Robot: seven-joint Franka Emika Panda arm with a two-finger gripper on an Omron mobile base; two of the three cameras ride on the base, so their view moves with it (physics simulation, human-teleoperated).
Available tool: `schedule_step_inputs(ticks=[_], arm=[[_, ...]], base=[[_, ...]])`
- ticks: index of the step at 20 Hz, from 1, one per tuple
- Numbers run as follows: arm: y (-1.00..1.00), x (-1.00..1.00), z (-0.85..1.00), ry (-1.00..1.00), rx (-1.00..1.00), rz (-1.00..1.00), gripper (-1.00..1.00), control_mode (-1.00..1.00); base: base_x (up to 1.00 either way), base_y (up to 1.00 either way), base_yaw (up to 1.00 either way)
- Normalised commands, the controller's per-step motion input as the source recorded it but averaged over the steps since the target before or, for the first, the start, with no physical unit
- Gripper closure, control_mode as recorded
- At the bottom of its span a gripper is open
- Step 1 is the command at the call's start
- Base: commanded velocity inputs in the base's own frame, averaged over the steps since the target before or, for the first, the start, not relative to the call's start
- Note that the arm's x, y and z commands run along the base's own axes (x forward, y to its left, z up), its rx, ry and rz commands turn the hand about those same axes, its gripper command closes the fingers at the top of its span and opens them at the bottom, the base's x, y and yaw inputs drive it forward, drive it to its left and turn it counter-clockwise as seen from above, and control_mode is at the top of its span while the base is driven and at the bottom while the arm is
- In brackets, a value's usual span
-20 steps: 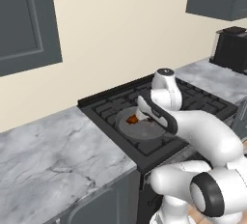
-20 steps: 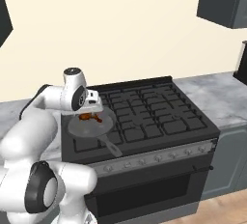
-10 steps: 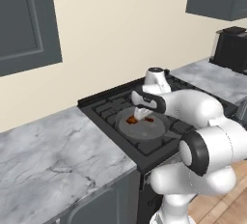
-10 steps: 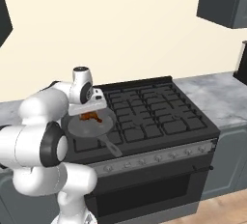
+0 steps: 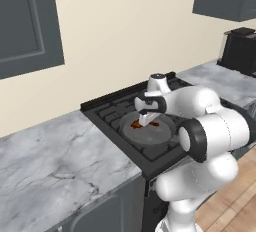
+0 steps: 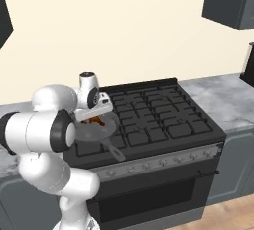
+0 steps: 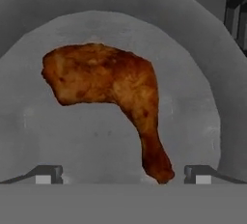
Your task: Take the chicken drumsticks from the pan and place one on each plate on the dining counter.
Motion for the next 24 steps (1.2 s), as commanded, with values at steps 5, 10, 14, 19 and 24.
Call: schedule_step_inputs(ticks=[5, 10, 14, 19, 24], arm=[[-0.01, 0.33, -0.26, 0.04, 0.0, 0.0, -1.0, -1.0], [0.0, 0.24, -0.26, 0.0, 0.0, 0.0, -1.0, -1.0], [0.0, 0.21, -0.23, 0.0, 0.0, 0.0, -1.0, -1.0], [0.03, 0.02, -0.21, 0.0, 0.0, 0.0, -1.0, -1.0], [0.1, -0.01, -0.25, 0.0, 0.0, 0.0, 1.0, -1.0]], base=[[0.0, 0.0, 0.0], [0.0, 0.0, 0.0], [0.0, 0.0, 0.0], [0.0, 0.0, 0.0], [0.0, 0.0, 0.0]])
